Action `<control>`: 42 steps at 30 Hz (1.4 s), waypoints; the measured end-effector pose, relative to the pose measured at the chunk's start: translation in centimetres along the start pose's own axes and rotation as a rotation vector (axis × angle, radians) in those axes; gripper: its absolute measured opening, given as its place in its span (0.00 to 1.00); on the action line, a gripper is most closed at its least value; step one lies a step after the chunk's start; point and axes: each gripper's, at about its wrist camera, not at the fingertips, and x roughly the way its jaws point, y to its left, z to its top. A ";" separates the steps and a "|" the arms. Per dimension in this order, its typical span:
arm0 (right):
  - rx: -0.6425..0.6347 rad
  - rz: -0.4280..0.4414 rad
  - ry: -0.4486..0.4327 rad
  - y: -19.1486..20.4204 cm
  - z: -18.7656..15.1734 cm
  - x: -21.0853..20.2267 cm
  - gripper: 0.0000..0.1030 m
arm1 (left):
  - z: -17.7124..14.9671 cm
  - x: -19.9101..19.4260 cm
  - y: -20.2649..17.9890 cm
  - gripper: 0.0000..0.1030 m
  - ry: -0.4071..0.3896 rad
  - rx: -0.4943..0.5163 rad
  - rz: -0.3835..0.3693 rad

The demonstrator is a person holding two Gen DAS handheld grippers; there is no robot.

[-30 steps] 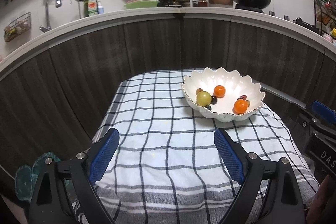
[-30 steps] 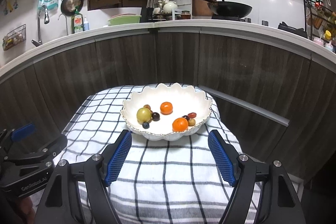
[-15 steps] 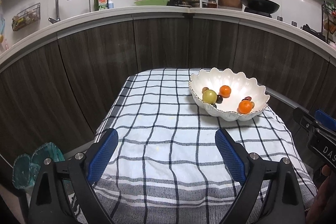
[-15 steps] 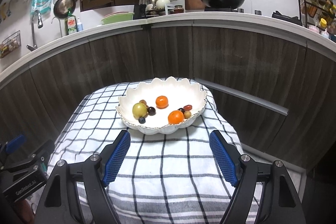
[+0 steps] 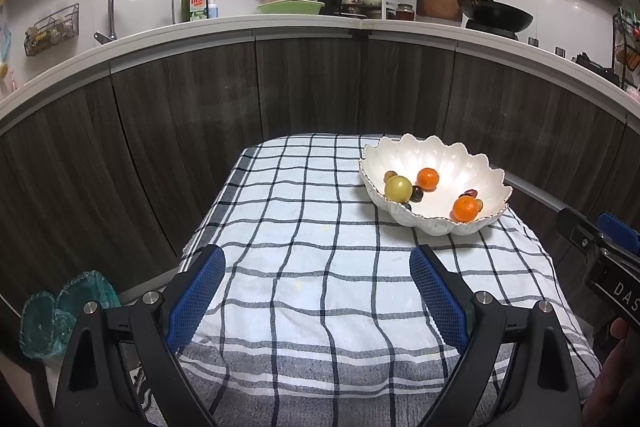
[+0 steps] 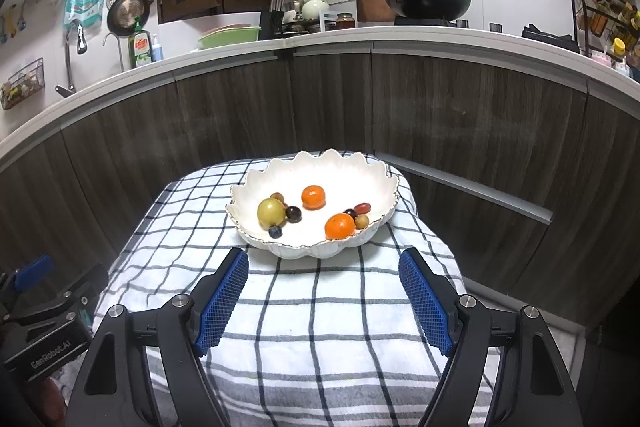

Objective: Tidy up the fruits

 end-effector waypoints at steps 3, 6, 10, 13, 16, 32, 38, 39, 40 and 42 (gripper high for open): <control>-0.005 0.000 -0.006 0.0 0.1 -0.2 0.76 | 0.1 0.0 0.0 0.92 -0.001 0.000 -0.003; -0.006 0.001 -0.012 0.0 0.2 -0.3 0.76 | 0.1 -0.1 0.0 0.92 -0.003 0.001 -0.004; -0.007 0.002 -0.013 0.0 0.2 -0.3 0.76 | 0.1 -0.2 0.0 0.92 -0.008 0.001 -0.003; -0.010 0.002 -0.015 0.1 0.2 -0.4 0.76 | 0.2 -0.2 0.0 0.92 -0.009 0.002 -0.004; -0.007 0.003 -0.015 0.1 0.2 -0.4 0.76 | 0.2 -0.2 0.0 0.92 -0.005 0.002 -0.007; -0.004 0.006 -0.014 0.2 0.1 -0.4 0.76 | 0.3 -0.3 -0.1 0.92 -0.005 0.008 -0.022; -0.007 0.005 -0.014 0.2 0.1 -0.4 0.76 | 0.2 -0.3 0.1 0.92 -0.002 0.003 -0.024; -0.007 0.005 -0.014 0.2 0.1 -0.4 0.76 | 0.2 -0.3 0.0 0.92 -0.002 0.003 -0.024; -0.006 0.004 -0.013 0.2 0.1 -0.4 0.76 | 0.2 -0.3 0.0 0.92 -0.001 0.003 -0.023; -0.005 0.004 -0.012 0.2 0.1 -0.4 0.76 | 0.2 -0.2 0.0 0.92 0.000 0.003 -0.024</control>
